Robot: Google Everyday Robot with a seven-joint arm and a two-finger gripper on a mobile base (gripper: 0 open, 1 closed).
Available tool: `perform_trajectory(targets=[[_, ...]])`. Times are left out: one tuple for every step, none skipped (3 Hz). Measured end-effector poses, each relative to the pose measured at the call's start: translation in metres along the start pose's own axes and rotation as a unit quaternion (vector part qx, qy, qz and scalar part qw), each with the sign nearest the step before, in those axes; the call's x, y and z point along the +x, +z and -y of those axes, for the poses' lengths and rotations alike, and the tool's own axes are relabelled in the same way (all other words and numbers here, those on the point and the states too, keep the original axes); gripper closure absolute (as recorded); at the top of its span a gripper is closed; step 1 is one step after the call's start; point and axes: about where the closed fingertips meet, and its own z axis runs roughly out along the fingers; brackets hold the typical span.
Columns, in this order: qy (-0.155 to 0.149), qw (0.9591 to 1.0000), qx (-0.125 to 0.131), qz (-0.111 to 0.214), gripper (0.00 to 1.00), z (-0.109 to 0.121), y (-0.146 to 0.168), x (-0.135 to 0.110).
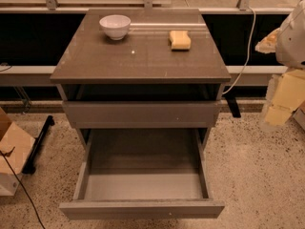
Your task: Close middle drawer
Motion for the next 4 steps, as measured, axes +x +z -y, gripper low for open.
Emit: perform_trajectory(targets=[[0.0, 1.0, 0.0, 0.0, 0.0, 0.0, 0.0, 0.0], [-0.001, 1.0, 0.004, 0.002, 0.15, 0.0, -0.001, -0.001], [-0.003, 0.9999, -0.011, 0.012, 0.39, -0.011, 0.019, 0.006], [0.006, 0.9987, -0.047, 0.016, 0.62, -0.031, 0.053, 0.025]])
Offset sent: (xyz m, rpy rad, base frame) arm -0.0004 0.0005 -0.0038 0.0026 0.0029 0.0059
